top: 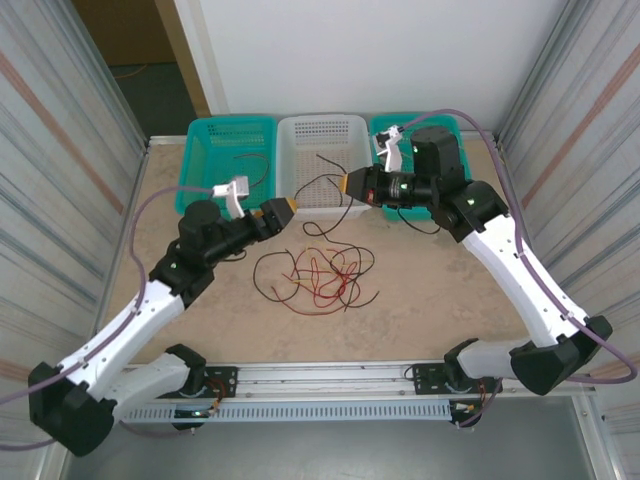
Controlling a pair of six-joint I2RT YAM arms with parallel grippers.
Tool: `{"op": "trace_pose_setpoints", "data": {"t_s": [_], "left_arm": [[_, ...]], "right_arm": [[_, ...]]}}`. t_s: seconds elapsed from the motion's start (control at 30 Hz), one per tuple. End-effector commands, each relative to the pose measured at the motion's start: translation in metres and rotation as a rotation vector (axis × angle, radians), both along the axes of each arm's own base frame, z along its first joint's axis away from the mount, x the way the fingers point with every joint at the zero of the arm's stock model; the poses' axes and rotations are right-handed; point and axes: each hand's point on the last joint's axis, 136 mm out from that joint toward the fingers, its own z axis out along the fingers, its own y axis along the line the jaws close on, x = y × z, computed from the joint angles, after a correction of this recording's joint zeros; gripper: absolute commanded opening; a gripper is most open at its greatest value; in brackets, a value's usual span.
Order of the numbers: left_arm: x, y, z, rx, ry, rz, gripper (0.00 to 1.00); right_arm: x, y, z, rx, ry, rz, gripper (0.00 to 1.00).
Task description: Untangle the cables
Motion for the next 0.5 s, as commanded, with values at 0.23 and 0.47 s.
{"op": "trace_pose_setpoints", "data": {"t_s": [0.23, 0.47], "left_arm": [[-0.006, 0.015, -0.029, 0.096, 0.158, 0.055, 0.76], [-0.009, 0.037, -0.085, 0.280, 0.315, 0.127, 0.70]], "right_arm": [[0.023, -0.007, 0.009, -0.117, -0.136, -0.093, 0.00], [0.089, -0.008, 0.059, -0.049, -0.302, -0.201, 0.00]]}}
